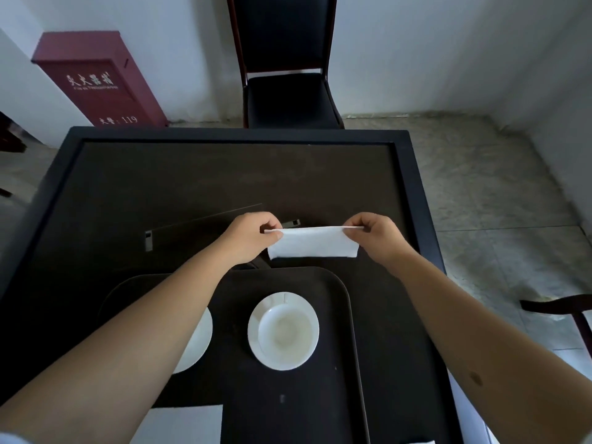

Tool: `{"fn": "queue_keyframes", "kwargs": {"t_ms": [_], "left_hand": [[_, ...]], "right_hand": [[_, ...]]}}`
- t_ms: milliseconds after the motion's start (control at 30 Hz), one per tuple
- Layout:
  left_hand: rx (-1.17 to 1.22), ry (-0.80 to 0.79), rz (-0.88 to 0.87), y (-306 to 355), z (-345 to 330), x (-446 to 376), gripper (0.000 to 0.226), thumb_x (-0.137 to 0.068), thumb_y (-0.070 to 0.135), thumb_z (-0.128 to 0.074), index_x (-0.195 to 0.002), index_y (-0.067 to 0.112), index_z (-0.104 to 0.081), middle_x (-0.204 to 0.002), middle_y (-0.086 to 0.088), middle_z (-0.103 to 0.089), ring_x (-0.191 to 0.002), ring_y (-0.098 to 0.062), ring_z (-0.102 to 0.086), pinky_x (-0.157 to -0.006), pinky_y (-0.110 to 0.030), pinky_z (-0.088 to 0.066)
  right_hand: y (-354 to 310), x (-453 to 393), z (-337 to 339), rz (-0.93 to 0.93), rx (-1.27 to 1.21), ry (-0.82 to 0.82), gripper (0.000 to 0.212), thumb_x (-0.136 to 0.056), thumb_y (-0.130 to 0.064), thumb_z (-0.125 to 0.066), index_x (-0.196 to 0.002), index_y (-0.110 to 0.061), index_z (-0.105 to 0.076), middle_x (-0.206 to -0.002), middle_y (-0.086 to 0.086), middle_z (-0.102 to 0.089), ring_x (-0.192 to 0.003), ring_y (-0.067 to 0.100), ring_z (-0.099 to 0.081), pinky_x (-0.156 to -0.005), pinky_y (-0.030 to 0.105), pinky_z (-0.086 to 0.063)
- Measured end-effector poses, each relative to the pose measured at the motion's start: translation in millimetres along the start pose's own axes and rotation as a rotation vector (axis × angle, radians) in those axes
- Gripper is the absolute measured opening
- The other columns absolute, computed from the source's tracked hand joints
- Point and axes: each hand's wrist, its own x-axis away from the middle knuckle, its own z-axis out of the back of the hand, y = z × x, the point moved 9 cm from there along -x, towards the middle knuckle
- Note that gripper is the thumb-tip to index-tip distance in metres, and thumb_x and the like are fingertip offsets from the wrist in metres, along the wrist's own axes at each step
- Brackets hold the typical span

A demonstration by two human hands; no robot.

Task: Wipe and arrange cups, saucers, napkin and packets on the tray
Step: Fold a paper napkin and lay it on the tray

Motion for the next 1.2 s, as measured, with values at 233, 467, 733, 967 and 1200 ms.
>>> {"fn": "queue_keyframes", "kwargs": {"t_ms": [233, 467, 733, 967, 1200], "left_hand": [[0.301, 0.144, -0.112, 58, 44, 73, 0.011, -0.089, 0.026, -0.061, -0.079, 0.026, -0.064, -0.068, 0.016, -0.061, -0.064, 0.003, -0.054, -0.06, -0.019, -0.041], [0.667, 0.184, -0.113, 91, 57, 169, 0.011, -0.075, 0.037, -0.061, -0.075, 0.027, -0.065, -0.079, -0.001, -0.061, -0.079, -0.02, -0.056, -0.073, -0.04, -0.043], [0.858, 0.229, 0.011, 64, 41, 289, 0.011, -0.088, 0.022, -0.059, -0.083, 0.017, -0.067, -0.08, -0.001, -0.067, -0.078, -0.014, -0.063, -0.068, -0.028, -0.049], [0.755, 0.172, 0.176, 18, 1, 360, 0.01, -0.09, 0.02, -0.065, -0.099, 0.016, -0.066, -0.096, -0.008, -0.072, -0.093, -0.027, -0.069, -0.075, -0.037, -0.055], [0.822, 0.225, 0.281, -15, -15, 398, 0.016, -0.091, 0.018, -0.062, -0.106, 0.013, -0.065, -0.106, -0.01, -0.071, -0.098, -0.027, -0.069, -0.083, -0.047, -0.058]], "right_hand": [[-61, 67, 31, 0.154, -0.231, 0.037, 0.022, -0.092, -0.016, -0.065, -0.073, -0.026, -0.063, -0.069, -0.008, -0.058, -0.062, 0.011, -0.048, -0.054, 0.027, -0.037], [-108, 162, 30, 0.132, -0.67, -0.029, 0.003, -0.088, -0.02, -0.066, -0.086, -0.018, -0.069, -0.088, 0.003, -0.068, -0.082, 0.021, -0.062, -0.067, 0.035, -0.051], [-104, 280, -23, 0.025, -0.608, -0.161, 0.015, -0.092, -0.019, -0.065, -0.081, -0.023, -0.074, -0.089, 0.004, -0.072, -0.082, 0.021, -0.067, -0.069, 0.039, -0.055], [-60, 332, -77, -0.113, -0.72, -0.124, 0.033, -0.078, -0.035, -0.074, -0.102, -0.013, -0.072, -0.104, 0.014, -0.072, -0.092, 0.03, -0.07, -0.071, 0.04, -0.055], [-22, 352, -112, -0.281, -0.688, -0.166, 0.027, -0.087, -0.02, -0.073, -0.11, -0.006, -0.068, -0.112, 0.014, -0.071, -0.1, 0.03, -0.07, -0.086, 0.044, -0.057]]}}
